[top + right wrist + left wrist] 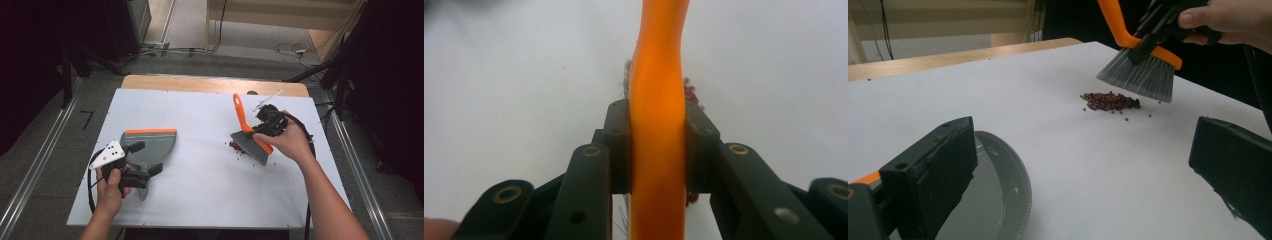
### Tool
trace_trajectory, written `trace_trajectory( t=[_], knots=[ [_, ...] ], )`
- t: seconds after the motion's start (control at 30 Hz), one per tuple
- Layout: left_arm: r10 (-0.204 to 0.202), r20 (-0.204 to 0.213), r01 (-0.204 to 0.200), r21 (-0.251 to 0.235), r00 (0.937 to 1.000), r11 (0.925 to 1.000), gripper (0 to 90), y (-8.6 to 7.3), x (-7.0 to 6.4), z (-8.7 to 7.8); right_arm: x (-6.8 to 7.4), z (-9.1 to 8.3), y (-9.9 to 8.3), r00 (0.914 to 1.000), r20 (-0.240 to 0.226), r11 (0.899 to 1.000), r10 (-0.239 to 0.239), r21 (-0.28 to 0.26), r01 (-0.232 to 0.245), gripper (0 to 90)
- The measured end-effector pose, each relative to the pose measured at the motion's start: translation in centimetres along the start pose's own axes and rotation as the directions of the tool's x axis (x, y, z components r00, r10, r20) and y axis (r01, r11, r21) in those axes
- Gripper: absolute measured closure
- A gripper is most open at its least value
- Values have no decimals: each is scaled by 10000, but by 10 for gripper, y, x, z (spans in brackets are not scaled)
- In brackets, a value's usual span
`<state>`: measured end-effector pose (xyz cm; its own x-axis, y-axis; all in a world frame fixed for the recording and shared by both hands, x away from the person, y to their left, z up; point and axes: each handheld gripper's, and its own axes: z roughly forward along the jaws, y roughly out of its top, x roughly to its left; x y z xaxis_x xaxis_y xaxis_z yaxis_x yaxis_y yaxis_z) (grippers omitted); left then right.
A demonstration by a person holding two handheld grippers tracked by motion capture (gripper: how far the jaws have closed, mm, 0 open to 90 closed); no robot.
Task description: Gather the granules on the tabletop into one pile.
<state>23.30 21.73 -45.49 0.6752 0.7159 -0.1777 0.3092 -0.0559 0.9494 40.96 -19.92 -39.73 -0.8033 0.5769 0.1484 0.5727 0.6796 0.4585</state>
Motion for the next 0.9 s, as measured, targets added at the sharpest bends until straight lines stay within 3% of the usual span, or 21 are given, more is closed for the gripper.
trace_trajectory(
  t=[0.17, 0.43, 0.67, 0.9],
  knots=[
    [8, 10, -8, 45, 10000, 10000, 0, 0, -1, 1, -15, -16, -25, 9910, 242, 9909, 1313, -325, -1305, 686],
    [35, -7, -35, 35, 10000, 10000, 0, 1, -2, 2, -27, -31, -61, 9734, 446, 9734, 2248, -561, -2223, 686],
    [35, -100, -35, -24, 9999, 10000, 0, 1, 0, -1, -26, -42, -95, 9610, 45, 9554, 2765, -1095, -2744, 686],
    [33, -160, -34, -68, 9999, 10000, 0, 2, 0, -3, -26, -48, -130, 9452, -598, 9251, 3211, -1940, -3266, 686]
  ],
)
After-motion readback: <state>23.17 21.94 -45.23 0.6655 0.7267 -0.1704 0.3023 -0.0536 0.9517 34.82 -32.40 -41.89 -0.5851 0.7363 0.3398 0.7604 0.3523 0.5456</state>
